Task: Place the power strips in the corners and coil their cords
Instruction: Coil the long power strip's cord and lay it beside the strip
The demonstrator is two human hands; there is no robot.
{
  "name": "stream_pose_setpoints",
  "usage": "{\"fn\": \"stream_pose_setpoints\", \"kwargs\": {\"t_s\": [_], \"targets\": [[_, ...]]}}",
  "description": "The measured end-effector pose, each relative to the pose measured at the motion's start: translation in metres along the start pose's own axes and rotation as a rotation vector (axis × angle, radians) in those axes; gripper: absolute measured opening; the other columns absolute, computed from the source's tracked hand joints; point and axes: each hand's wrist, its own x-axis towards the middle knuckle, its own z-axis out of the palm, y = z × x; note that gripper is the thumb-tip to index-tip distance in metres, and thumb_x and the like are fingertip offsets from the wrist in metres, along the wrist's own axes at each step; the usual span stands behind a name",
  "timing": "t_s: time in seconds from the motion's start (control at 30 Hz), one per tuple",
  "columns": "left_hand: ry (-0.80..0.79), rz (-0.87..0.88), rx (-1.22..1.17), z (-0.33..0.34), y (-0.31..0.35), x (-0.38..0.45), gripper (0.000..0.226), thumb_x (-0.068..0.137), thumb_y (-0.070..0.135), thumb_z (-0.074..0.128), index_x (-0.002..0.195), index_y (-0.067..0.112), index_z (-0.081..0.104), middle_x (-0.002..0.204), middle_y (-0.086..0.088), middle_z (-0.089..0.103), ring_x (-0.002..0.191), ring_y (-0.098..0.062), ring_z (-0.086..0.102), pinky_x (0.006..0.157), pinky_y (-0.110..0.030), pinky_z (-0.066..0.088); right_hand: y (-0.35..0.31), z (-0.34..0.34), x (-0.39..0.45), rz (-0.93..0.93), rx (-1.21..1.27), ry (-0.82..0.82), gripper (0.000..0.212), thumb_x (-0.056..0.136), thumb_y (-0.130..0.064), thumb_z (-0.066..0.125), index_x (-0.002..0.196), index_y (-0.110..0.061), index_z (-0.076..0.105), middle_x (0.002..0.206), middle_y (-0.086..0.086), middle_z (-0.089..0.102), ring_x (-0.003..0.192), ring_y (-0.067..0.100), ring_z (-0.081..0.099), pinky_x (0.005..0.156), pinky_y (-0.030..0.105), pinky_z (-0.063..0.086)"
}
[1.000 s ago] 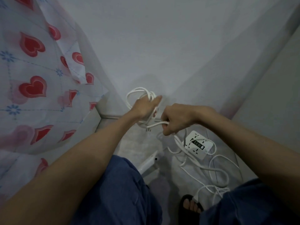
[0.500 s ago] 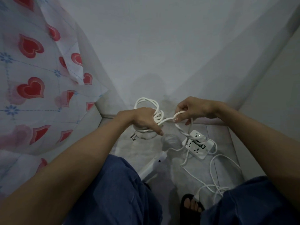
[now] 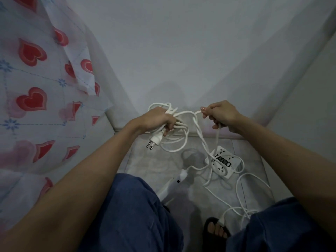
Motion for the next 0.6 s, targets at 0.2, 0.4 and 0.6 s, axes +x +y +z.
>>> {"fn": "stream_pose_setpoints", "kwargs": {"t_s": [0.2, 0.4, 0.6], "targets": [[-0.037, 0.032, -0.197, -0.003, 0.014, -0.007, 0.014, 0.053, 0.006, 0.052, 0.041, 0.0, 0.057, 0.045, -0.011, 0.054, 0.053, -0.018, 0.052, 0.048, -0.021, 0.04, 0.019, 0.003, 0.007, 0.151, 0.032, 0.057, 0.033, 0.089, -0.036, 0.066, 0.073, -0.007, 0.072, 0.064, 0.005, 0.052, 0.058, 0.017, 0.048, 0.048, 0.026, 0.047], [-0.031, 0.065, -0.52, -0.011, 0.035, -0.012, 0.018, 0.052, 0.003, 0.045, 0.041, 0.001, 0.06, 0.043, -0.012, 0.054, 0.043, -0.016, 0.054, 0.045, -0.02, 0.039, 0.035, -0.016, 0.014, 0.262, 0.021, 0.209, 0.036, 0.088, -0.035, 0.067, 0.065, -0.008, 0.069, 0.062, 0.007, 0.053, 0.046, 0.019, 0.046, 0.044, 0.025, 0.041], [0.104, 0.158, -1.082, -0.033, 0.036, -0.011, 0.025, 0.058, 0.002, 0.04, 0.078, -0.002, 0.053, 0.056, -0.01, 0.054, 0.04, -0.012, 0.04, 0.039, -0.016, 0.033, 0.067, -0.031, 0.013, 0.348, -0.218, 0.221, 0.041, 0.088, -0.043, 0.064, 0.066, -0.009, 0.068, 0.065, 0.009, 0.059, 0.044, 0.022, 0.05, 0.048, 0.026, 0.042]]}}
